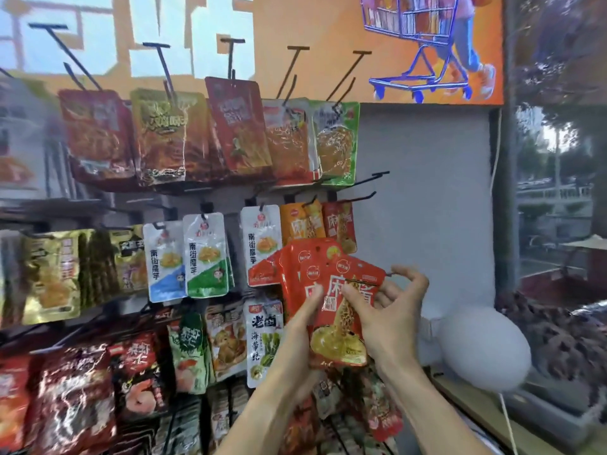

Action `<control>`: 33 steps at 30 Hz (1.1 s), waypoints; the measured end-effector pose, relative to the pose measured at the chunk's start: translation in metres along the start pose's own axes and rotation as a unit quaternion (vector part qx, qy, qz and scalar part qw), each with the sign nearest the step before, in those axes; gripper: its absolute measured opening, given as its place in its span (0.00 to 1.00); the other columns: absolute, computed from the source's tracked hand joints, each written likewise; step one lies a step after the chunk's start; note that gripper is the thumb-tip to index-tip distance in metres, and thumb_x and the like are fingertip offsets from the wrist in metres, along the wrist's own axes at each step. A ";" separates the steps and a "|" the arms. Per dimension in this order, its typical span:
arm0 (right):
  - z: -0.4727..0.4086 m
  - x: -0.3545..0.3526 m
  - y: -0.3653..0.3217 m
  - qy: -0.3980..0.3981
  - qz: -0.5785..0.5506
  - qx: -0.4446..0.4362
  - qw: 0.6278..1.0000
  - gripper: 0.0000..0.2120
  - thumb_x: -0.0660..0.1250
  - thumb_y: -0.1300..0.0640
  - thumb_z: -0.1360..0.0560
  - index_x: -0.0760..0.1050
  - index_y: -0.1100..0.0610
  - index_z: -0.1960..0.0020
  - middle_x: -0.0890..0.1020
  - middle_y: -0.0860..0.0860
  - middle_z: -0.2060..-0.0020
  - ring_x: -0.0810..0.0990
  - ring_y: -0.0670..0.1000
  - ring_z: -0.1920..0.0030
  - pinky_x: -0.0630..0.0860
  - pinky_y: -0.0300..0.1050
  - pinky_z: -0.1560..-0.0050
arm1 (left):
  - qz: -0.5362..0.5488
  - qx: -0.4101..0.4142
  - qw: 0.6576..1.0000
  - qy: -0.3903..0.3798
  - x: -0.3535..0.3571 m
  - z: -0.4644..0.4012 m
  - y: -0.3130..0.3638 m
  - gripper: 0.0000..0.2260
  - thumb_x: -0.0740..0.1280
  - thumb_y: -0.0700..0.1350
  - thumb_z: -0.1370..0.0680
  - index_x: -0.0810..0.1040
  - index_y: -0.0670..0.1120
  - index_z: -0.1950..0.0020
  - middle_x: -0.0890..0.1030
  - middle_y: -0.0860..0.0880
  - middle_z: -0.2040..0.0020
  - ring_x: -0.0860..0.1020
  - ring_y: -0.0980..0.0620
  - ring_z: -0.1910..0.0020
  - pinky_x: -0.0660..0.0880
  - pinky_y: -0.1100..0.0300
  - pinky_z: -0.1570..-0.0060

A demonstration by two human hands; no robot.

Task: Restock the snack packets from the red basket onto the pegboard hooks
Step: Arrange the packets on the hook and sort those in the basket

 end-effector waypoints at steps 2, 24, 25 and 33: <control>-0.014 0.002 -0.008 0.001 0.001 -0.011 1.000 0.31 0.79 0.64 0.27 0.61 0.51 0.38 0.83 0.53 0.48 0.86 0.43 0.52 0.83 0.39 0.53 | -0.027 0.023 0.999 0.011 0.008 -0.010 0.011 0.19 0.67 0.55 0.18 0.85 0.44 0.34 0.86 0.41 0.39 0.85 0.41 0.41 0.82 0.45 0.42; -0.220 0.014 -0.028 -0.043 0.142 -0.038 0.988 0.10 0.69 0.58 0.18 0.76 0.54 0.38 0.80 0.50 0.45 0.82 0.47 0.52 0.80 0.43 0.58 | -0.079 0.064 0.994 0.039 0.043 -0.062 0.048 0.19 0.65 0.57 0.17 0.81 0.44 0.35 0.86 0.37 0.43 0.85 0.32 0.43 0.81 0.38 0.45; -0.220 0.015 -0.029 -0.046 0.149 -0.038 0.987 0.09 0.69 0.58 0.19 0.76 0.53 0.39 0.81 0.50 0.46 0.82 0.49 0.50 0.82 0.47 0.55 | -0.076 0.064 0.994 0.037 0.045 -0.062 0.048 0.19 0.65 0.57 0.17 0.81 0.44 0.34 0.86 0.37 0.43 0.85 0.32 0.43 0.81 0.39 0.44; -0.227 0.017 -0.021 -0.028 0.226 -0.040 0.973 0.11 0.73 0.59 0.21 0.80 0.55 0.39 0.81 0.50 0.48 0.81 0.50 0.50 0.76 0.42 0.56 | -0.054 0.049 0.997 0.040 0.050 -0.069 0.050 0.21 0.67 0.57 0.17 0.83 0.42 0.35 0.86 0.36 0.42 0.85 0.34 0.42 0.85 0.46 0.55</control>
Point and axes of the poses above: each hand's wrist, its own z-axis away from the middle knuckle, its own x-axis out of the palm, y = z × x, the point moved 10 cm from there along -z, towards the middle knuckle
